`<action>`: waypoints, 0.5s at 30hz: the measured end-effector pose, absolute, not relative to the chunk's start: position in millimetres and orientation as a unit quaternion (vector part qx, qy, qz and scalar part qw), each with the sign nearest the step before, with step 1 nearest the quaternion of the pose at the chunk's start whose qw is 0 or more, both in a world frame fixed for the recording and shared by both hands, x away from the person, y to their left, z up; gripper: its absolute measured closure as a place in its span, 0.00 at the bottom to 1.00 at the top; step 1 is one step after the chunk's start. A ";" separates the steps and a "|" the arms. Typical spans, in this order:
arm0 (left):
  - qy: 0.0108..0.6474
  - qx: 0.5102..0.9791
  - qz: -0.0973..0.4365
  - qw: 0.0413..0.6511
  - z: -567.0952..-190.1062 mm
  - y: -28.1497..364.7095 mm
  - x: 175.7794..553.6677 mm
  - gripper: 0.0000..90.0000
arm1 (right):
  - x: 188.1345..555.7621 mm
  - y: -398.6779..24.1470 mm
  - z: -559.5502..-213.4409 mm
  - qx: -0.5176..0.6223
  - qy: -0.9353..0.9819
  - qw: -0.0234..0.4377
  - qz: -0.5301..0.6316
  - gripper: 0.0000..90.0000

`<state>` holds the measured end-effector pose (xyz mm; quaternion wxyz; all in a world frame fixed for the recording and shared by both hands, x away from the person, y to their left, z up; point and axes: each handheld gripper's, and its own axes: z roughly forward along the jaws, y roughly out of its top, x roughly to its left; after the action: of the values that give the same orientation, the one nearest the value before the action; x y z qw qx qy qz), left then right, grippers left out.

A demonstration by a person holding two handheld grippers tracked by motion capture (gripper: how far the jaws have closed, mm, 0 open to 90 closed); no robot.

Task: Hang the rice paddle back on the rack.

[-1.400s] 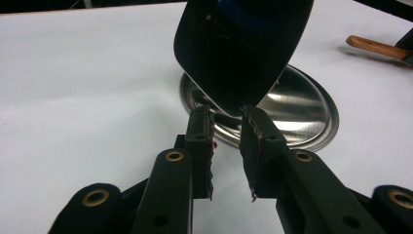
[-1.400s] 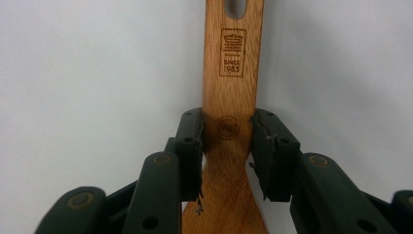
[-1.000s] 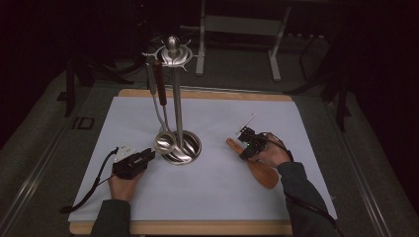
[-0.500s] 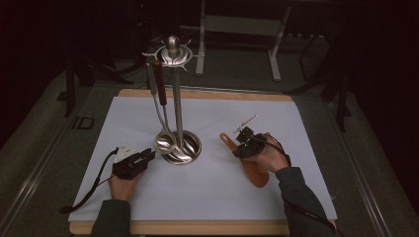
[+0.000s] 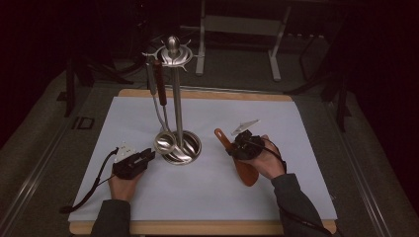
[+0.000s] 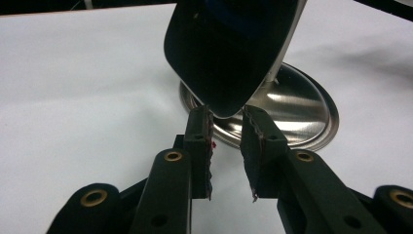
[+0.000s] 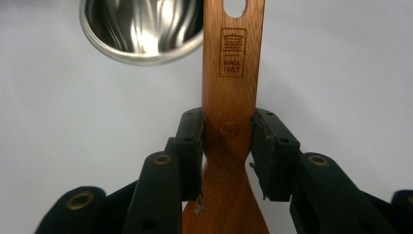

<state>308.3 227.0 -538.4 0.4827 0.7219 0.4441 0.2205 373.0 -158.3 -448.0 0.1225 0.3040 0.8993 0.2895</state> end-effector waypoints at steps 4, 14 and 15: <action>0.444 0.722 0.221 0.483 -538.4 227.1 308.3 0.82 | 370.1 -155.6 -441.6 0.298 0.894 0.130 0.308 0.74; 0.444 0.722 0.221 0.482 -538.3 227.1 308.2 0.82 | 367.1 -157.1 -427.8 0.282 0.882 0.101 0.364 0.74; 0.444 0.722 0.221 0.482 -538.3 227.1 308.2 0.82 | 366.6 -156.8 -426.4 0.283 0.880 0.102 0.367 0.74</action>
<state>308.2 227.1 -538.3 0.4823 0.7223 0.4438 0.2208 366.6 -156.8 -426.4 0.1016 0.2832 0.8804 0.3666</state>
